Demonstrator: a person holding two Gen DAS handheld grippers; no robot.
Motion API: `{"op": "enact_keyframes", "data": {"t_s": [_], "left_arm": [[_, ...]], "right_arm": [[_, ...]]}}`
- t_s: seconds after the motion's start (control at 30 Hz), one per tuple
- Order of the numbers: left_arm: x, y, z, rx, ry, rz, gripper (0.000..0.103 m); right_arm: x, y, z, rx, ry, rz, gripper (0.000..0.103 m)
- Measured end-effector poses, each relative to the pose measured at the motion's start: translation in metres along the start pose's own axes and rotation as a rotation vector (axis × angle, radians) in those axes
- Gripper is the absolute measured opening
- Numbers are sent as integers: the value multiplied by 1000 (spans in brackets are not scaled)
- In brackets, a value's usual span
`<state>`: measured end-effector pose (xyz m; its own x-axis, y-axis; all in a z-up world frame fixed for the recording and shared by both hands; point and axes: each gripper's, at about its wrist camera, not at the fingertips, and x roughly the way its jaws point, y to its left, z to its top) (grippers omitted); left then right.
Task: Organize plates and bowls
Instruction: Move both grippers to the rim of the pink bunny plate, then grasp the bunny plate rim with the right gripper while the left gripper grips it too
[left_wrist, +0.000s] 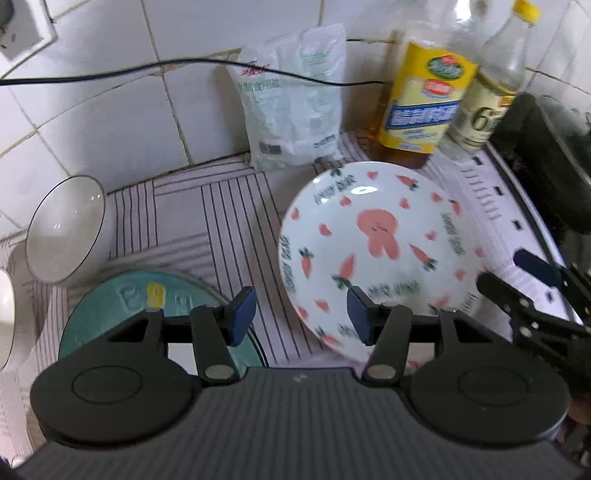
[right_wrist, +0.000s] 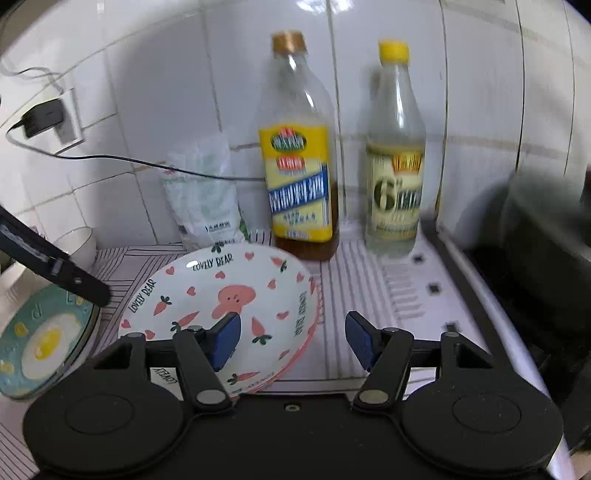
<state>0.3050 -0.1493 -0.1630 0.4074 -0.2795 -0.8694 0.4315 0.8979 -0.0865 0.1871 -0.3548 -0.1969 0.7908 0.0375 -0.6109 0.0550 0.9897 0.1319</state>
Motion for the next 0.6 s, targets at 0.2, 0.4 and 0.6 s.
{"op": "enact_keyframes", "data": {"t_s": [0.2,0.4,0.6], "left_arm": [[36,2,8,80,13,9,54],[59,8,12,88,67,-27,54],[70,11,13,81,112,-76,40]], "right_arm": [[31,-4,-10,88,59,6,67],[42,-6,-15,129,74,23,62],[50,-12,-17,192,121,85,40]]}}
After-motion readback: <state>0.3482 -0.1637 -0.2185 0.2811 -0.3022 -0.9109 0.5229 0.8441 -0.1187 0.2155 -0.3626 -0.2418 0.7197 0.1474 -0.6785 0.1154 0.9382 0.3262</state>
